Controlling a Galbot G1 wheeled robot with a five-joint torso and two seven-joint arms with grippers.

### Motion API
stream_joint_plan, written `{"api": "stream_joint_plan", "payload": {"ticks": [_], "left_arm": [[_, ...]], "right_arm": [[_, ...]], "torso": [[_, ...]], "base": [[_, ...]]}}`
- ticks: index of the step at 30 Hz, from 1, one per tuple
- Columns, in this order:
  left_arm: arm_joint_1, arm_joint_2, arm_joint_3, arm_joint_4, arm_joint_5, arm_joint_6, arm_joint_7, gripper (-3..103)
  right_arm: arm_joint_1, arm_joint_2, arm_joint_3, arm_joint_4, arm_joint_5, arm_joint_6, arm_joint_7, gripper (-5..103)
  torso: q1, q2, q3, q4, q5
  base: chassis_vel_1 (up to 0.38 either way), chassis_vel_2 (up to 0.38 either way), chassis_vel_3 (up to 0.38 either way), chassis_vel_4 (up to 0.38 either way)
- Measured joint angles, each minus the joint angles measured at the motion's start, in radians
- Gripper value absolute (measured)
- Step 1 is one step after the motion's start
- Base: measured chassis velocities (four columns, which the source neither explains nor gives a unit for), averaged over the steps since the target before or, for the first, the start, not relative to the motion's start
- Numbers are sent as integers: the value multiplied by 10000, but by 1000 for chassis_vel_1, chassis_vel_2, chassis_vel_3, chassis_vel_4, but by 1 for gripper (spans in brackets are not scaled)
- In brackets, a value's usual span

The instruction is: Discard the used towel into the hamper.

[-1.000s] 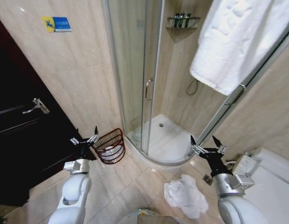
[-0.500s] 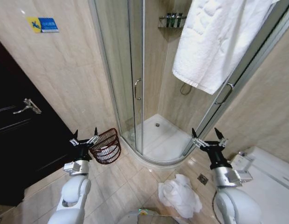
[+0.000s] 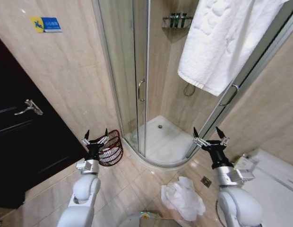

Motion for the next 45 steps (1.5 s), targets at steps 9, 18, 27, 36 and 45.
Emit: {"api": "stream_joint_plan", "payload": {"ticks": [9,18,27,36,45], "left_arm": [[185,95,-51,-33,-11,-50,2,100],[307,84,-200,-203,-93,-115,0,100],[357,-1,-219,-239,-204,30,-11,100],[531,-17,-307,-228,-209,3,2,100],[498,-63,-392,98,-151,-581,-315,100]], "right_arm": [[-260,87,17,216,-121,-4,1,100],[-332,157,-57,383,-244,-67,9,100],[-309,101,-8,278,-151,-73,49,100],[-206,49,-19,258,-84,-155,45,100],[187,-99,80,-24,351,-11,212,100]], "torso": [[0,0,-1,-2,-1],[-6,2,-3,-2,0],[-1,1,-1,-2,-1],[2,1,0,0,-1],[-2,1,0,1,-3]], "base": [[64,-62,-96,77],[118,-118,-118,116],[41,-32,-24,39],[7,11,14,17],[24,20,20,23]]}}
